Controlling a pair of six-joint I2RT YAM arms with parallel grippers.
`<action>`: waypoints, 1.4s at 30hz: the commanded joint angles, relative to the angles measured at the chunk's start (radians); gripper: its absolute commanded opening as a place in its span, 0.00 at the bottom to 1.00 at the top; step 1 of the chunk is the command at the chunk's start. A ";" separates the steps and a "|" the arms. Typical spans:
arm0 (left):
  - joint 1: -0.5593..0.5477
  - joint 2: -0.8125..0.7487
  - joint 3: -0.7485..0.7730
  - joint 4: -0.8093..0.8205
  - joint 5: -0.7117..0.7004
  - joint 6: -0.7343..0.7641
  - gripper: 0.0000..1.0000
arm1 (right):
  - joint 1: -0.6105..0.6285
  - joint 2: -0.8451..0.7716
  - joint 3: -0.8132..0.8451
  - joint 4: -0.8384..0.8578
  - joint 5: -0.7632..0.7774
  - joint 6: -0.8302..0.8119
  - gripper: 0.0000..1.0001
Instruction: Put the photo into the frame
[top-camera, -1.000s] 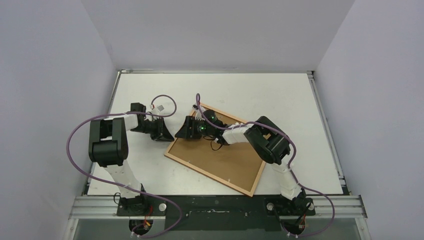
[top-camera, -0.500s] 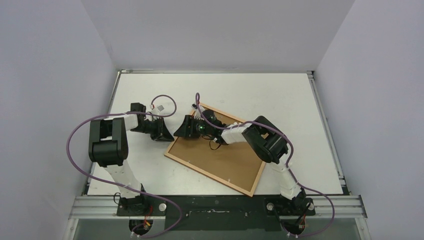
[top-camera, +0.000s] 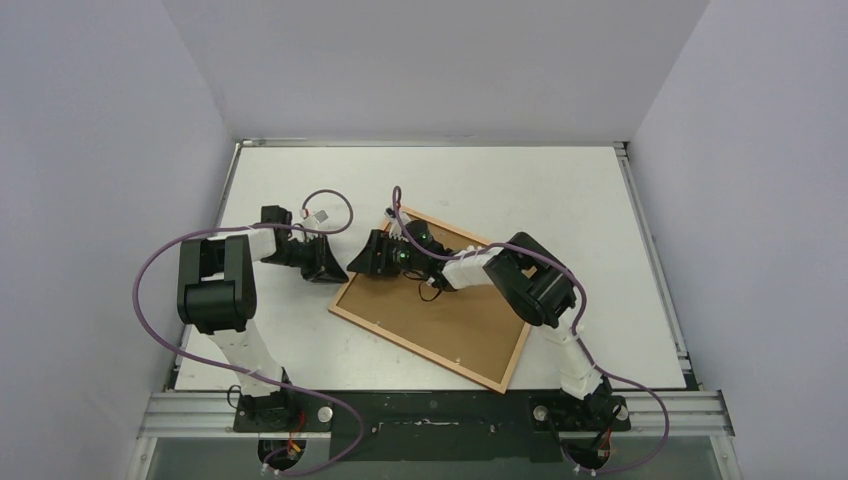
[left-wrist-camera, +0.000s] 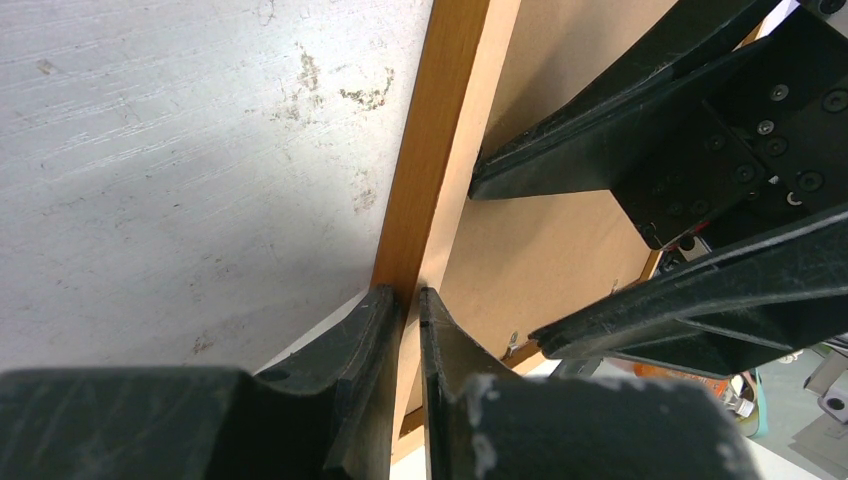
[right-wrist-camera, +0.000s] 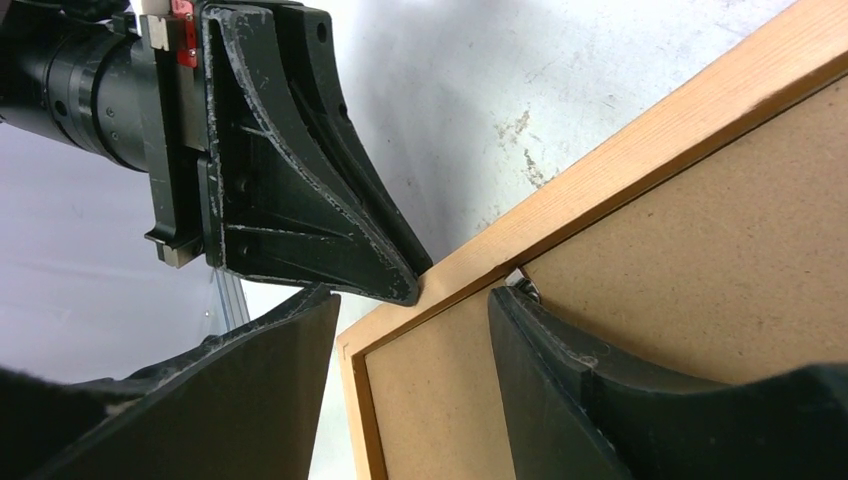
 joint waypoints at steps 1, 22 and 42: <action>-0.010 0.010 -0.009 -0.029 0.037 0.005 0.11 | -0.006 -0.055 -0.014 0.038 0.000 0.011 0.61; -0.133 0.179 0.395 -0.003 -0.098 -0.059 0.35 | -0.475 -0.871 -0.365 -0.933 0.611 -0.162 1.00; -0.175 0.254 0.416 0.028 -0.136 -0.066 0.25 | -0.579 -0.802 -0.578 -0.743 0.418 -0.086 0.93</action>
